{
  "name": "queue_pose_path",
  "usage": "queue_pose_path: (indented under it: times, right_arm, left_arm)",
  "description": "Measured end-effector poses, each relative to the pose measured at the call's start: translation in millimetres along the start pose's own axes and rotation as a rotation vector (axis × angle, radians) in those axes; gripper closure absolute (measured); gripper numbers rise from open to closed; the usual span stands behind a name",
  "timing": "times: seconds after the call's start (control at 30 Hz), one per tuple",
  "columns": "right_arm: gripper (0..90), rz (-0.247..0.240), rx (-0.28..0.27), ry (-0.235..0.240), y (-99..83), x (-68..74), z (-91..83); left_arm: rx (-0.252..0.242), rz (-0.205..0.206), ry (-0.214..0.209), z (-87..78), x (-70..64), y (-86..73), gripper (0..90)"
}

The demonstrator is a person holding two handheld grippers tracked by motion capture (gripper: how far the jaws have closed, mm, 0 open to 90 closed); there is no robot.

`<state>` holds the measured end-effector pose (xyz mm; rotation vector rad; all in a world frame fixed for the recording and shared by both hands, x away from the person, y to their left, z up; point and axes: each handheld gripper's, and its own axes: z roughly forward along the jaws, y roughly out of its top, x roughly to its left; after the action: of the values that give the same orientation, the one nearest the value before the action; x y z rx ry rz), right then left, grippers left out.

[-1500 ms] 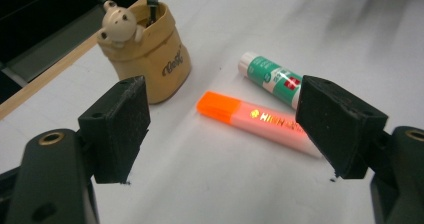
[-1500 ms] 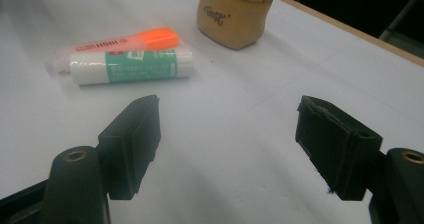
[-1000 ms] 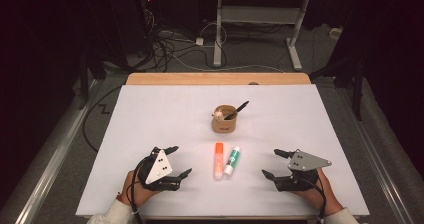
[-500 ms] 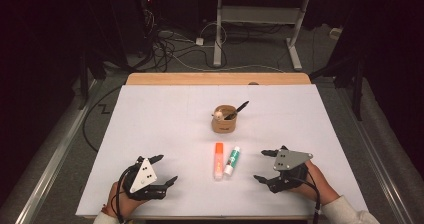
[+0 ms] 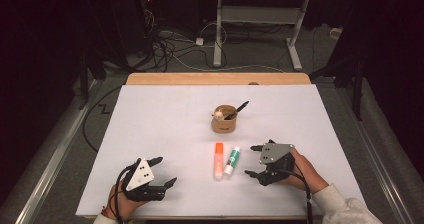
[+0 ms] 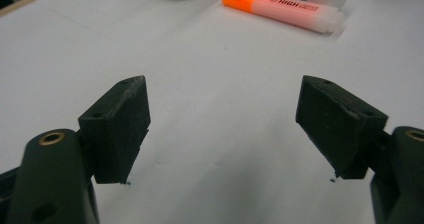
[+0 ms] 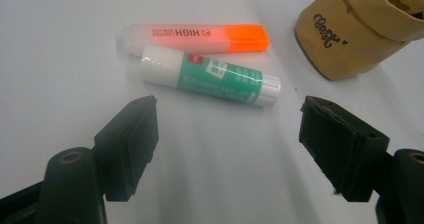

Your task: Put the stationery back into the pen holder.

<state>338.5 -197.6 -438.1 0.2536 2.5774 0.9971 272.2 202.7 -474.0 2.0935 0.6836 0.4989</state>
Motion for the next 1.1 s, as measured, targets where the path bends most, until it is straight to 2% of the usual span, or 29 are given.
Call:
queue_pose_path:
  times: [0.03, 0.1, 0.17, 0.27, 0.37, 0.43, 0.5, 0.57, 0.67, 0.7, 0.73, 0.8, 0.83, 0.93, 1.0, 1.07, 1.1]
  right_arm:
    - [24.2, 0.009, -0.006, -0.004, -0.7, 0.3, 0.3]
    - [24.2, 0.022, -0.024, -0.008, -2.1, 0.4, 0.1]
    - [24.2, 0.040, -0.042, -0.031, -3.7, 1.2, -1.7]
    - [24.3, 0.080, -0.085, -0.068, -9.4, 3.9, -6.0]
    - [24.7, 0.081, -0.072, -0.106, -15.4, 9.6, -10.3]
    - [24.8, 0.087, -0.066, -0.133, -18.9, 13.3, -16.9]
    - [24.9, 0.104, -0.084, -0.146, -25.1, 17.1, -25.4]
    - [25.0, 0.122, -0.090, -0.169, -32.8, 20.4, -34.1]
    - [25.1, 0.149, -0.105, -0.212, -43.6, 24.9, -47.5]
    - [25.2, 0.155, -0.111, -0.223, -46.7, 26.3, -51.7]
    - [25.5, 0.163, -0.117, -0.236, -49.4, 28.0, -55.3]
    - [25.9, 0.168, -0.113, -0.252, -53.6, 31.5, -59.6]
    - [26.0, 0.164, -0.107, -0.260, -55.1, 33.2, -60.2]
    - [26.0, 0.141, -0.086, -0.265, -57.3, 37.1, -59.1]
    - [26.0, 0.134, -0.090, -0.258, -57.1, 38.7, -58.0]
    - [26.0, 0.125, -0.086, -0.253, -56.4, 40.1, -56.7]
    - [26.0, 0.127, -0.087, -0.245, -56.4, 41.1, -55.9]
  left_arm:
    - [-0.009, -0.019, -0.024, 1.0, -1.0, 0.6, 21.1]
    - [0.017, -0.055, -0.019, 6.4, -5.3, 5.5, 21.1]
    - [0.027, -0.098, -0.036, 14.0, -10.0, 13.0, 21.2]
    - [0.077, -0.144, -0.038, 30.5, -18.4, 31.9, 21.5]
    - [0.138, -0.192, -0.047, 48.2, -25.3, 53.3, 21.6]
    - [0.151, -0.208, -0.060, 58.9, -28.1, 66.1, 21.6]
    - [0.169, -0.213, -0.063, 70.9, -30.7, 77.9, 21.6]
    - [0.180, -0.217, -0.045, 82.8, -32.4, 87.6, 21.6]
    - [0.209, -0.248, -0.021, 98.7, -32.8, 101.1, 21.3]
    - [0.226, -0.250, 0.001, 103.8, -33.0, 105.4, 21.2]
    - [0.243, -0.268, 0.014, 109.0, -33.0, 108.8, 21.3]
    - [0.279, -0.312, 0.009, 119.3, -34.1, 114.5, 21.4]
    - [0.300, -0.314, 0.024, 124.3, -35.5, 117.1, 21.3]
    - [0.365, -0.323, 0.043, 135.5, -37.0, 125.0, 21.7]
    - [0.392, -0.322, 0.075, 139.9, -35.8, 130.4, 24.6]
    - [0.421, -0.375, 0.061, 143.1, -29.7, 133.2, 27.4]
    - [0.440, -0.386, 0.060, 144.5, -27.3, 134.5, 28.9]
